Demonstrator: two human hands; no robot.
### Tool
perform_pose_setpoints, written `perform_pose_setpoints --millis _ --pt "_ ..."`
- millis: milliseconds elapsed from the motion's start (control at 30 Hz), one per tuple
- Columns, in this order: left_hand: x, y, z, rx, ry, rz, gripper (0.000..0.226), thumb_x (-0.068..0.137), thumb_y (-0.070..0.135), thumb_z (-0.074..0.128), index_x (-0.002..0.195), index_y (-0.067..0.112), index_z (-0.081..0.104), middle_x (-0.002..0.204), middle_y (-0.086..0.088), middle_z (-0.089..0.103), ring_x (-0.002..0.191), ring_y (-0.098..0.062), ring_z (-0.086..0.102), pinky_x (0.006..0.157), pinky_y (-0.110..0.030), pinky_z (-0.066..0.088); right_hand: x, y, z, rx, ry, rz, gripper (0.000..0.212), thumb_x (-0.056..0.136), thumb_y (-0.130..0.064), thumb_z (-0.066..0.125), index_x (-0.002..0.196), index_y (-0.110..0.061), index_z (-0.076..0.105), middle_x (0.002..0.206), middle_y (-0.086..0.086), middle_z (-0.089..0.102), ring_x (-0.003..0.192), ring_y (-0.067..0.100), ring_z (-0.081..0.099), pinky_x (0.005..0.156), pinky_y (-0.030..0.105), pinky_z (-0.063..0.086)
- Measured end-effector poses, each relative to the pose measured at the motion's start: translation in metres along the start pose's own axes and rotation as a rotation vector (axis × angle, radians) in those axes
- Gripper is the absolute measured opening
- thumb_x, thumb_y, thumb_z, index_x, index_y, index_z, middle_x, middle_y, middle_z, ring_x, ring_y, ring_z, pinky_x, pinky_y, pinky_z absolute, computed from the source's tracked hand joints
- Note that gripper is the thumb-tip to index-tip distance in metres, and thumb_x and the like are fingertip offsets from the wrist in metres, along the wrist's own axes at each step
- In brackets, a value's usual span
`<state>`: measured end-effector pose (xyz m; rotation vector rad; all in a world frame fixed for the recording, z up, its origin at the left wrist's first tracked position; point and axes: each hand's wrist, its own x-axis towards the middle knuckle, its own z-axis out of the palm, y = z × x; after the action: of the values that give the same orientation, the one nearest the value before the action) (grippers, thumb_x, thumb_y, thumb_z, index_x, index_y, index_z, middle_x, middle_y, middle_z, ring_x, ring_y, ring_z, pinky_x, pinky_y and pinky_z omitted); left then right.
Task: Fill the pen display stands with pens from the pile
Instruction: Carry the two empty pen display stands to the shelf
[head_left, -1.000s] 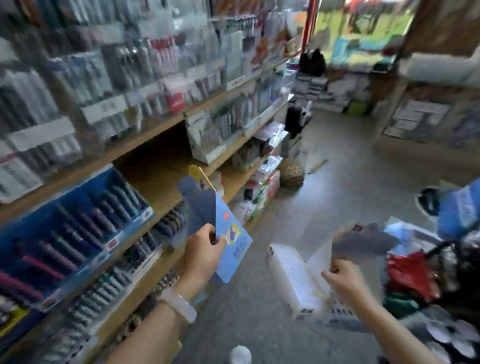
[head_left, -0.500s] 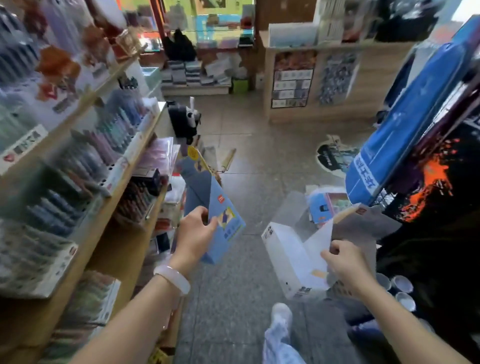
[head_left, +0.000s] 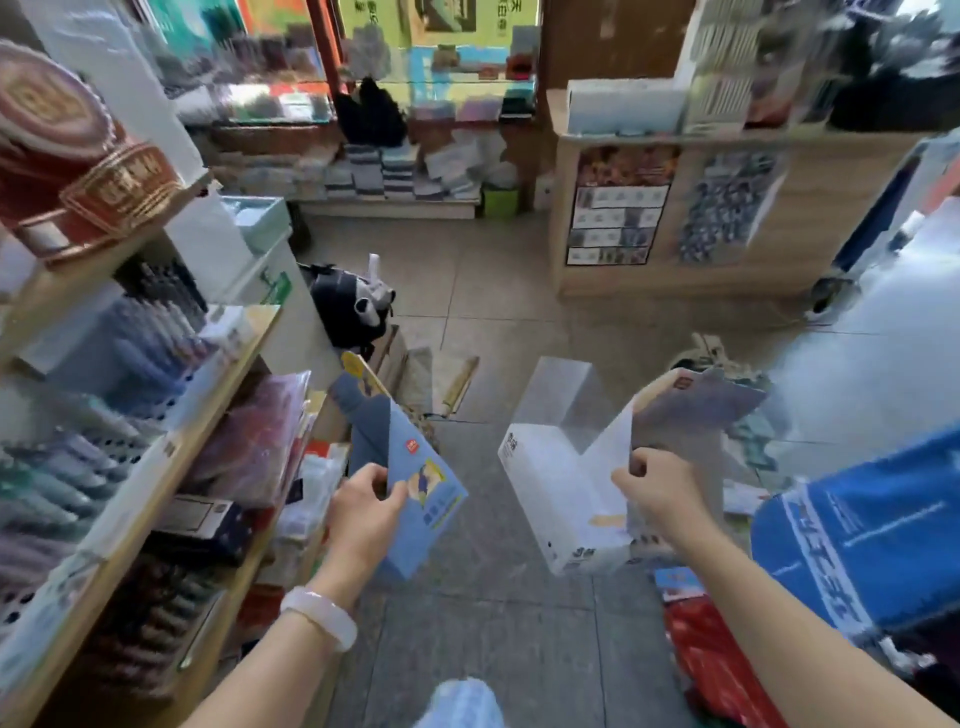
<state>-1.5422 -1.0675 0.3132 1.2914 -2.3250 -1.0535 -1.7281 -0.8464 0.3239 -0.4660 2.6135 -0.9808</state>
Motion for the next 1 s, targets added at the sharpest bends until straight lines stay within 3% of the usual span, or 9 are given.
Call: perform_pose_setpoints --millis 133,300,400,500,600,767,1000 --pt "0.107 0.007 0.032 -0.047 -0.027 -0.076 0.014 0.086 0.014 0.06 0.078 0.003 0.059 0.074 -0.006 0.061 0.075 -0.024 0.056 0.06 -0.032 0.039 0.109 -0.021 0.016 -0.027 -0.007 -0.014 0.038 0.082 -0.004 0.057 0.055 -0.009 0.031 0.057 0.004 0.03 0.052 0.013 0.026 0.047 0.025 0.023" --pt "0.266 0.06 0.051 -0.047 -0.055 -0.012 0.01 0.087 0.016 0.059 0.078 0.011 0.057 0.074 0.001 0.057 0.07 -0.014 0.051 0.055 -0.026 0.034 0.243 -0.061 0.037 -0.053 -0.007 0.061 0.044 0.082 -0.003 0.058 0.05 -0.011 0.029 0.058 0.002 0.03 0.051 0.012 0.027 0.047 0.016 0.028" --pt "0.358 0.103 0.055 -0.077 -0.075 0.037 0.017 0.088 0.017 0.058 0.072 0.014 0.052 0.067 0.007 0.051 0.061 -0.003 0.045 0.05 -0.013 0.032 0.314 -0.082 0.037 -0.055 -0.008 0.112 0.046 0.083 -0.003 0.058 0.05 -0.012 0.028 0.058 0.002 0.029 0.052 0.012 0.028 0.047 0.018 0.025" --pt "0.448 0.143 0.062 -0.084 -0.068 0.073 0.016 0.088 0.018 0.058 0.076 0.01 0.054 0.067 0.005 0.051 0.065 -0.011 0.049 0.055 -0.024 0.035 0.383 -0.094 0.037 -0.063 0.003 0.167 0.045 0.083 -0.004 0.058 0.05 -0.011 0.028 0.059 0.001 0.03 0.051 0.013 0.028 0.046 0.02 0.025" --pt "0.534 0.172 0.076 -0.116 -0.066 0.096 0.016 0.089 0.018 0.057 0.077 0.007 0.053 0.068 0.003 0.053 0.063 -0.01 0.049 0.054 -0.021 0.034 0.463 -0.105 0.039 -0.073 0.0 0.184 0.042 0.084 -0.005 0.057 0.051 -0.01 0.03 0.062 0.001 0.033 0.052 0.013 0.031 0.045 0.021 0.024" --pt "0.68 0.189 0.116 -0.179 -0.022 -0.002 0.013 0.087 0.014 0.06 0.082 0.002 0.059 0.084 -0.013 0.064 0.082 -0.028 0.06 0.071 -0.039 0.047 0.638 -0.135 0.052 -0.079 -0.031 0.151 0.036 0.083 -0.006 0.058 0.054 -0.006 0.037 0.063 0.002 0.037 0.053 0.014 0.034 0.048 0.023 0.022" --pt "0.867 0.212 0.126 -0.199 0.103 -0.209 0.015 0.086 0.015 0.061 0.075 0.006 0.059 0.079 -0.01 0.066 0.077 -0.029 0.061 0.066 -0.038 0.046 0.904 -0.266 0.071 -0.107 -0.154 -0.03 0.033 0.084 -0.009 0.057 0.057 -0.008 0.038 0.064 0.007 0.04 0.058 0.025 0.04 0.051 0.032 0.023"
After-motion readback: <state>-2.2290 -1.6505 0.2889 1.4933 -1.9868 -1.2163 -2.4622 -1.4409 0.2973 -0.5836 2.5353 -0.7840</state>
